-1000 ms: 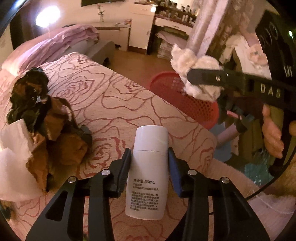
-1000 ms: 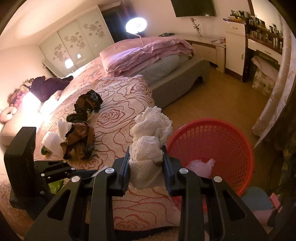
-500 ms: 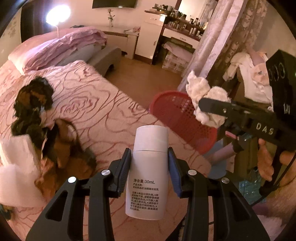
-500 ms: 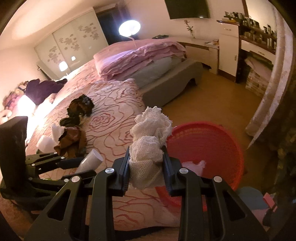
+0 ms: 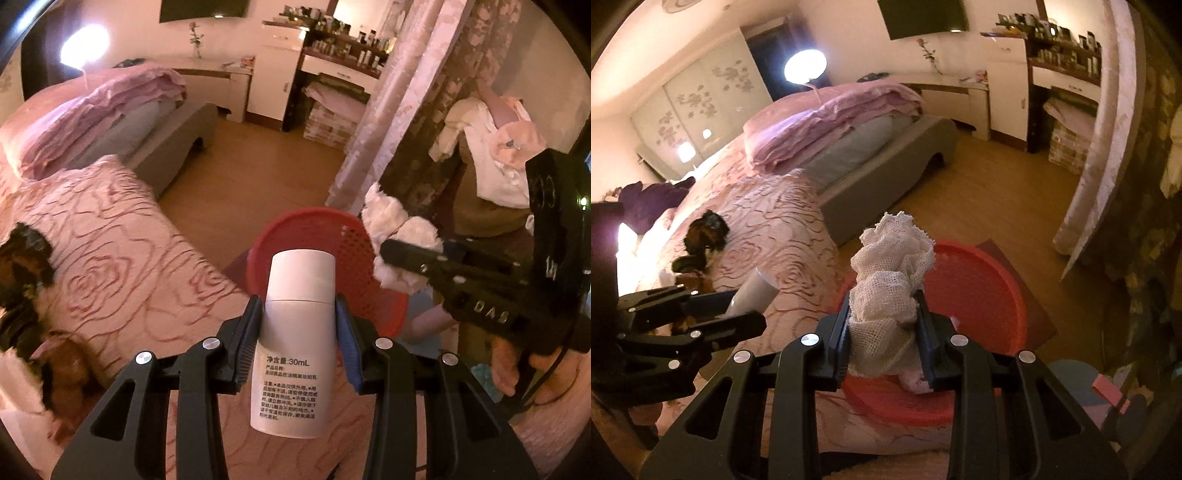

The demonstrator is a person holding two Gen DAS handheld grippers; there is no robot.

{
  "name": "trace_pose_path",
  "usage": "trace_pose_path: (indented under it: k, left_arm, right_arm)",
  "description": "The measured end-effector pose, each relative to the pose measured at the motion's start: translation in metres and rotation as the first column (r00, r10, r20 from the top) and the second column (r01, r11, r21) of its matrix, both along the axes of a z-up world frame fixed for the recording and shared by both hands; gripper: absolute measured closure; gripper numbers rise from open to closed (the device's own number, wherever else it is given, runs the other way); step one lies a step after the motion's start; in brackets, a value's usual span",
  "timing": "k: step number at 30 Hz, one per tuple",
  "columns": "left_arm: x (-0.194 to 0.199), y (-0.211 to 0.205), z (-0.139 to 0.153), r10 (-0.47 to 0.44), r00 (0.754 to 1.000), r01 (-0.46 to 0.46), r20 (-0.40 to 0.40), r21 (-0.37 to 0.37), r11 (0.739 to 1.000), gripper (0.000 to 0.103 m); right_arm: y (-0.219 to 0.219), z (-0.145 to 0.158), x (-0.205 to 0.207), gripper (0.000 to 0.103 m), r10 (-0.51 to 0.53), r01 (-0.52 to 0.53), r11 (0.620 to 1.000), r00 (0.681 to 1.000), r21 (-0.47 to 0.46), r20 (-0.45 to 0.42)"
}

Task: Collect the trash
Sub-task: 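Carry the bottle and mesh over the wastebasket and open both grippers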

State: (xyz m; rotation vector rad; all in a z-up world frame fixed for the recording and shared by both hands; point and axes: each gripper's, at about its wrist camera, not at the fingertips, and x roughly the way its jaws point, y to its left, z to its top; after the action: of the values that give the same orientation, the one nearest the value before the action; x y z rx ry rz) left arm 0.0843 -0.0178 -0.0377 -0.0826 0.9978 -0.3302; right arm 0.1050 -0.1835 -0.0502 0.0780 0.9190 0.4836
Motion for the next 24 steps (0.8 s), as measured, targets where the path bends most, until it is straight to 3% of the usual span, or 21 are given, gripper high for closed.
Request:
trace_pose_path:
  k: [11, 16, 18, 20, 22, 24]
  left_arm:
    - [0.034, -0.034, -0.025, -0.026, 0.996, 0.026, -0.084, 0.0, 1.0, 0.065]
    - [0.04, -0.037, -0.038, -0.019, 0.991, 0.017, -0.129, -0.016, 1.0, 0.064]
    - [0.04, -0.035, -0.042, -0.015, 0.99, 0.011, -0.144, -0.024, 1.0, 0.064]
    - [0.04, -0.033, -0.044, -0.011, 0.989, 0.007, -0.148, -0.025, 1.0, 0.061]
    - [0.039, -0.03, -0.043, -0.007, 0.989, 0.002, -0.144, -0.03, 1.0, 0.049]
    - [0.038, -0.029, -0.04, 0.0, 0.991, -0.005, -0.134, -0.038, 0.999, 0.044]
  right_arm:
    - [-0.024, -0.028, 0.018, 0.072, -0.05, 0.049, 0.999, 0.997, -0.016, -0.061]
    - [-0.03, -0.033, 0.021, 0.049, -0.064, 0.065, 0.998, 0.994, 0.005, -0.089]
    - [-0.034, -0.034, 0.021, 0.047, -0.074, 0.076, 0.997, 0.993, 0.016, -0.095]
    - [-0.035, -0.034, 0.021, 0.047, -0.078, 0.08, 0.997, 0.992, 0.014, -0.097]
    - [-0.036, -0.033, 0.02, 0.047, -0.08, 0.082, 0.997, 0.992, 0.014, -0.095]
    - [-0.036, -0.032, 0.019, 0.047, -0.083, 0.084, 0.996, 0.992, 0.014, -0.091]
